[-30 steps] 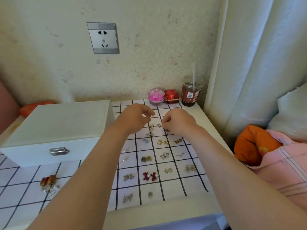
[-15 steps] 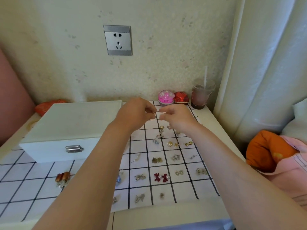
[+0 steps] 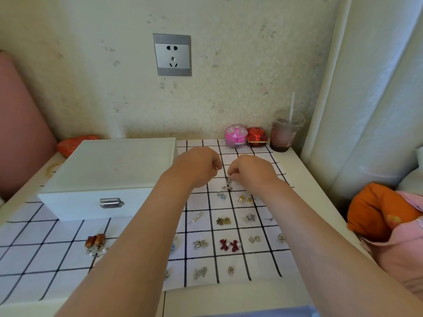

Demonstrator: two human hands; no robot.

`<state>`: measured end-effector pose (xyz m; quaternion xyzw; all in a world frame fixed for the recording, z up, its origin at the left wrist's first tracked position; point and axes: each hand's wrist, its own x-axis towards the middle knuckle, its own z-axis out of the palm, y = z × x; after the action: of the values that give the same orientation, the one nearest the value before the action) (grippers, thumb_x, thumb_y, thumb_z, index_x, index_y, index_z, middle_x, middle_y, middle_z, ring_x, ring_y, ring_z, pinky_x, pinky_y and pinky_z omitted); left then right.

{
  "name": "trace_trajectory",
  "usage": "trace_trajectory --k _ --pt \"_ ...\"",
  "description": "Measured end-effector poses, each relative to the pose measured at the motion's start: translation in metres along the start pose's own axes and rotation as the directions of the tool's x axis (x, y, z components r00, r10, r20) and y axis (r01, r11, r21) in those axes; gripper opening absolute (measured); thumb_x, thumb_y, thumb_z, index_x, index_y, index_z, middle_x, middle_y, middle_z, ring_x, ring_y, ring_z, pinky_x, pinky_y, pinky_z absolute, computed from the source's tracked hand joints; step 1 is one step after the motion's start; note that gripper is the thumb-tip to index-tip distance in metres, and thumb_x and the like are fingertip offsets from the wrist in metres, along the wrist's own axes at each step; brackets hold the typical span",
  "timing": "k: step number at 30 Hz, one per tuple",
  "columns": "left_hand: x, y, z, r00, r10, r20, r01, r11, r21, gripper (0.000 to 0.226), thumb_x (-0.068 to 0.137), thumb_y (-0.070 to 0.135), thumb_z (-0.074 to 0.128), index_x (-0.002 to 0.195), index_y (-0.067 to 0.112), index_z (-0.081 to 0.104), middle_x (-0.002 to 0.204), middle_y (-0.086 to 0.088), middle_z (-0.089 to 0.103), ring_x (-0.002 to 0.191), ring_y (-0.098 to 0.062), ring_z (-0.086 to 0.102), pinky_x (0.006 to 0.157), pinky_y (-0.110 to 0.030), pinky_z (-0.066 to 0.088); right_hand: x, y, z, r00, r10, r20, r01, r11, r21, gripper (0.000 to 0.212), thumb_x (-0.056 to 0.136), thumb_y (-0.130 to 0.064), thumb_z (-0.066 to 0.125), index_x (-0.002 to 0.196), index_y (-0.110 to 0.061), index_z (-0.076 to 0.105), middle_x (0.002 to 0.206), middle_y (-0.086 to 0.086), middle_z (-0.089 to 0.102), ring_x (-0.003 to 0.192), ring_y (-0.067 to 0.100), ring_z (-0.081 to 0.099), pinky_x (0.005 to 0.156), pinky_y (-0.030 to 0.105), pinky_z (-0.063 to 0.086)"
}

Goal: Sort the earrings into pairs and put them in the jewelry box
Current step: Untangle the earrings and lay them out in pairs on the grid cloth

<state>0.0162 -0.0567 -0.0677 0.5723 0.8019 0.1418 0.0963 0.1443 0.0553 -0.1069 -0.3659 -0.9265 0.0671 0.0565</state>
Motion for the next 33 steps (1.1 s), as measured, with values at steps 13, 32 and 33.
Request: trace_trajectory --k 13,32,33 --pt "-0.002 -0.001 0.018 0.985 -0.03 0.169 -0.001 0.983 0.183 0.023 0.09 0.015 0.064 0.092 0.037 0.071 0.103 0.012 0.064 0.098 -0.012 0.062 0.083 -0.029 0.054 -0.013 0.005 -0.011 0.994 0.029 -0.104 0.011 0.932 0.363 0.02 0.096 -0.024 0.06 0.108 -0.03 0.075 0.106 -0.011 0.071 0.097 0.01 0.065 0.086 0.035 0.054" --pt "-0.01 0.004 0.021 0.99 -0.066 0.123 0.015 0.925 0.379 0.02 0.084 0.033 0.07 0.104 0.03 0.071 0.102 0.005 0.068 0.096 -0.019 0.064 0.078 -0.032 0.052 -0.009 -0.012 -0.007 1.0 -0.004 0.022 -0.006 0.902 0.432 0.015 0.088 -0.025 0.072 0.1 -0.033 0.077 0.105 -0.013 0.073 0.097 0.007 0.066 0.09 0.034 0.055" --pt "-0.009 0.003 0.02 0.988 -0.08 0.132 0.027 0.933 0.36 0.024 0.083 0.034 0.072 0.106 0.029 0.07 0.103 0.005 0.067 0.097 -0.019 0.063 0.081 -0.034 0.053 -0.007 -0.011 -0.007 1.0 -0.003 0.028 -0.011 0.883 0.468 0.015 0.088 -0.024 0.072 0.1 -0.031 0.078 0.105 -0.012 0.073 0.098 0.006 0.066 0.092 0.033 0.054"
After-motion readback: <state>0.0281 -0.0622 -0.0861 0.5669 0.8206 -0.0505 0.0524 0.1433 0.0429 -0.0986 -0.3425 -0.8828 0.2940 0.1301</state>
